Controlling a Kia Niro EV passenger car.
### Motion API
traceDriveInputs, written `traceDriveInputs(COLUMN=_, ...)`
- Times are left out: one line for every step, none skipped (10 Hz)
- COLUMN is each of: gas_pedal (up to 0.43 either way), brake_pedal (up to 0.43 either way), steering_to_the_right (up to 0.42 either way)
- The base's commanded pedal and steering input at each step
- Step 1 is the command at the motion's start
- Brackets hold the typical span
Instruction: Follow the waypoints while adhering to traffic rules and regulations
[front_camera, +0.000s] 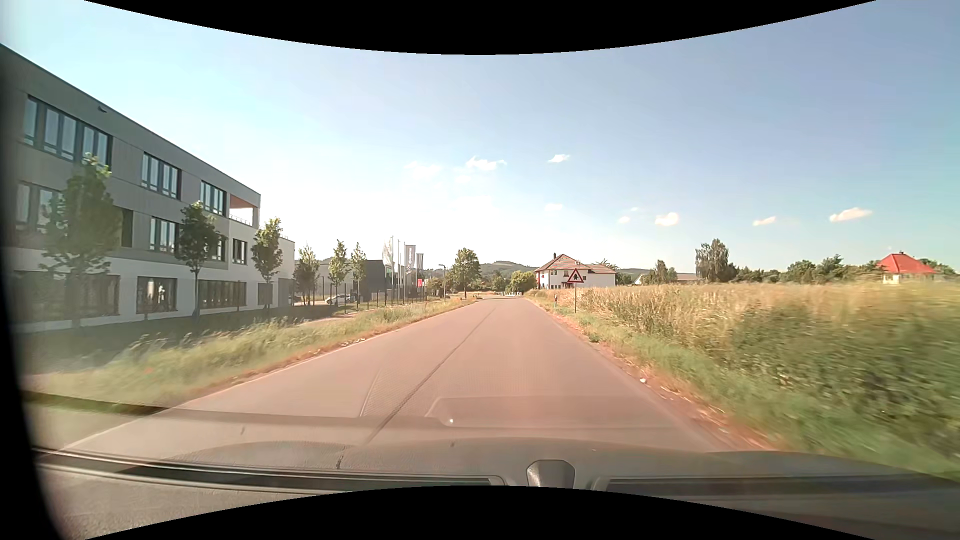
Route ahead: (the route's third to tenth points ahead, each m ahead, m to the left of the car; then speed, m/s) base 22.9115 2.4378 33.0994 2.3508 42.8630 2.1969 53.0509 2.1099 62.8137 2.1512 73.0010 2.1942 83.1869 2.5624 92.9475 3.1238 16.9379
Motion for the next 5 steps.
traceDriveInputs(gas_pedal=0.177, brake_pedal=0.006, steering_to_the_right=0.003)
traceDriveInputs(gas_pedal=0.177, brake_pedal=0.006, steering_to_the_right=0.004)
traceDriveInputs(gas_pedal=0.177, brake_pedal=0.006, steering_to_the_right=0.003)
traceDriveInputs(gas_pedal=0.177, brake_pedal=0.006, steering_to_the_right=0.003)
traceDriveInputs(gas_pedal=0.177, brake_pedal=0.006, steering_to_the_right=0.003)
